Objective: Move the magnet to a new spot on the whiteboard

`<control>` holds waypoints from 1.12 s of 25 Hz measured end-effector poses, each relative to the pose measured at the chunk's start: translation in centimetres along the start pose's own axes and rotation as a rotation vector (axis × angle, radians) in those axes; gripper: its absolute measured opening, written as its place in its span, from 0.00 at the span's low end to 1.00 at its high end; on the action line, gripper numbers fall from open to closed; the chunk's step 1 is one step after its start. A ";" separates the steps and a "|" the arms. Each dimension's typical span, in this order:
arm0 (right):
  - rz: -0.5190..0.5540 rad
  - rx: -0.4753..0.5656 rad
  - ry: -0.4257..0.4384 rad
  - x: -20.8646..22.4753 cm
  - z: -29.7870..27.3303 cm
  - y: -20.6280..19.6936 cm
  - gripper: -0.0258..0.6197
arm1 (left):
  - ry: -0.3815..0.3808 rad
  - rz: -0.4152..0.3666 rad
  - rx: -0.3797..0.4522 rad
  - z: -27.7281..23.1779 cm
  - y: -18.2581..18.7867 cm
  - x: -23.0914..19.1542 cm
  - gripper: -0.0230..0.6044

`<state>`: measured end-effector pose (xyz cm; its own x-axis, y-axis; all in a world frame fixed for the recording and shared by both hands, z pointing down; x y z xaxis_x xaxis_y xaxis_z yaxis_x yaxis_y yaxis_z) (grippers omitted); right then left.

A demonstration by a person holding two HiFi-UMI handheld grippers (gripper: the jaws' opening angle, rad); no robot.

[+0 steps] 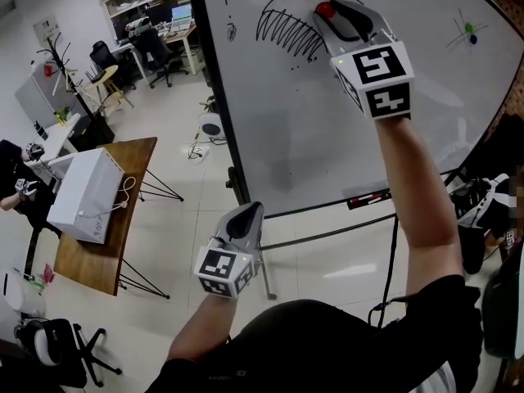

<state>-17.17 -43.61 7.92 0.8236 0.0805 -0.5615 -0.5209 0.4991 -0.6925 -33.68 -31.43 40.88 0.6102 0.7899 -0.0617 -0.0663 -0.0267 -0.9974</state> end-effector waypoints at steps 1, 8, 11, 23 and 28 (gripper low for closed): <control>0.007 -0.001 -0.003 0.0 0.0 0.0 0.21 | 0.000 0.001 0.001 0.1 0.0 0.0 0.06; 0.001 -0.014 0.004 0.0 0.1 -0.1 0.20 | 0.008 0.007 0.012 0.7 0.2 -0.4 0.06; 0.006 -0.027 0.007 -0.3 0.2 -0.2 0.20 | 0.013 0.006 0.021 1.1 0.3 -0.6 0.06; -0.045 -0.034 0.081 -2.8 3.3 -0.3 0.20 | 0.034 0.022 0.033 2.7 -0.2 -0.2 0.06; -0.095 -0.069 0.134 -4.7 5.8 -2.5 0.20 | 0.043 0.033 0.043 3.0 -0.4 -0.1 0.06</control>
<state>-18.48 -40.18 14.93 0.8348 -0.0820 -0.5443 -0.4604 0.4381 -0.7721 -36.06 -29.67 41.40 0.6403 0.7619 -0.0972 -0.1204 -0.0254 -0.9924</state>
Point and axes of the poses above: the fingertips, and each gripper's own axes: z backward along the fingers, x to its right, y out of its top, the point moved 5 cm from there along z, backward along the fingers, and after that the axes turned 13 degrees about -y, right-handed, at the moved point
